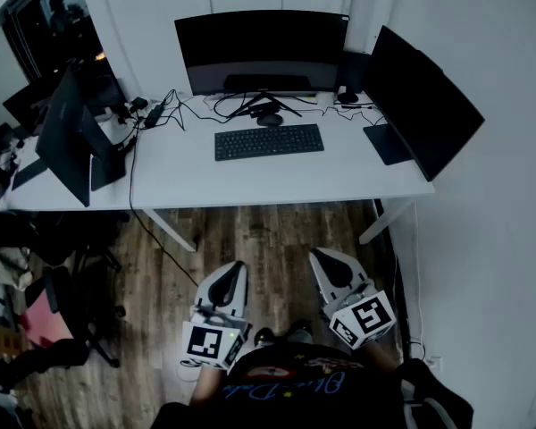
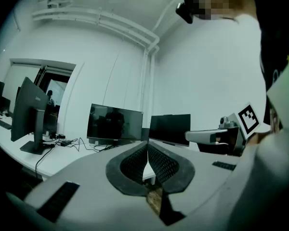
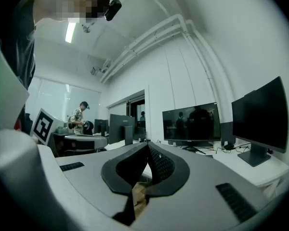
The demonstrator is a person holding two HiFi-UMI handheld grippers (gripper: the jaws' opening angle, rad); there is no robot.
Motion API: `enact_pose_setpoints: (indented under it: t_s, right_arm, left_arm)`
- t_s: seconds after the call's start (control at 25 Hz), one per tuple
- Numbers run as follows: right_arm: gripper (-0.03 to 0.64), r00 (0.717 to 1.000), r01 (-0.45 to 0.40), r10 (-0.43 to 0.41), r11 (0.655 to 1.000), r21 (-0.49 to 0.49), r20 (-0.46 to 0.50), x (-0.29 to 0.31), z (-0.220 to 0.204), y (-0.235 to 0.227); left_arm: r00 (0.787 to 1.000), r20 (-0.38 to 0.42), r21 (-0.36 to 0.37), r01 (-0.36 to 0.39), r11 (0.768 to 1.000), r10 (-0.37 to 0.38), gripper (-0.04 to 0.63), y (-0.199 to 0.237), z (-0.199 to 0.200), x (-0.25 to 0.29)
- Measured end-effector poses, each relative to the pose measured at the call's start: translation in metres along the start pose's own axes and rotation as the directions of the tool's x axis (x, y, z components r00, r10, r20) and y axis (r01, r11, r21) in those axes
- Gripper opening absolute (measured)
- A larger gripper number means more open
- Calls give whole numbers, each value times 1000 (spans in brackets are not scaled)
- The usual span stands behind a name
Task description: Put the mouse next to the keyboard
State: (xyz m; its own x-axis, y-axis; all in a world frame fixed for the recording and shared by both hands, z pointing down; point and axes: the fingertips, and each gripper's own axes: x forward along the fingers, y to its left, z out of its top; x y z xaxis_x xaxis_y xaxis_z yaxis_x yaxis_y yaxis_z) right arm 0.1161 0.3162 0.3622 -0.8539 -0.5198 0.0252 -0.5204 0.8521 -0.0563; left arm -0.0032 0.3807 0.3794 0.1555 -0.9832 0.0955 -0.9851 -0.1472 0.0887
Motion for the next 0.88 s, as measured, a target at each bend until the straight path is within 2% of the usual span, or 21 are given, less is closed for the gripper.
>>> enact_pose_setpoints:
  t_s: [0.28, 0.52, 0.72, 0.88]
  right_arm:
    - [-3, 1000, 2, -2, 1000, 2, 8, -3, 1, -3]
    - [-3, 1000, 7, -7, 1000, 0, 15, -2, 1, -9]
    - [-3, 1000, 13, -13, 1000, 11, 15, -2, 1, -15]
    - [-3, 999, 21, -22, 999, 26, 25, -3, 0, -22]
  left_arm:
    - [999, 51, -17, 7, 1000, -6, 3, -4, 2, 3]
    - [1000, 24, 5, 15, 1000, -15, 2, -6, 0, 8]
    - [1000, 5, -3, 11, 1000, -11, 3, -7, 0, 12]
    - [1000, 11, 6, 8, 1000, -8, 3, -10, -1, 16]
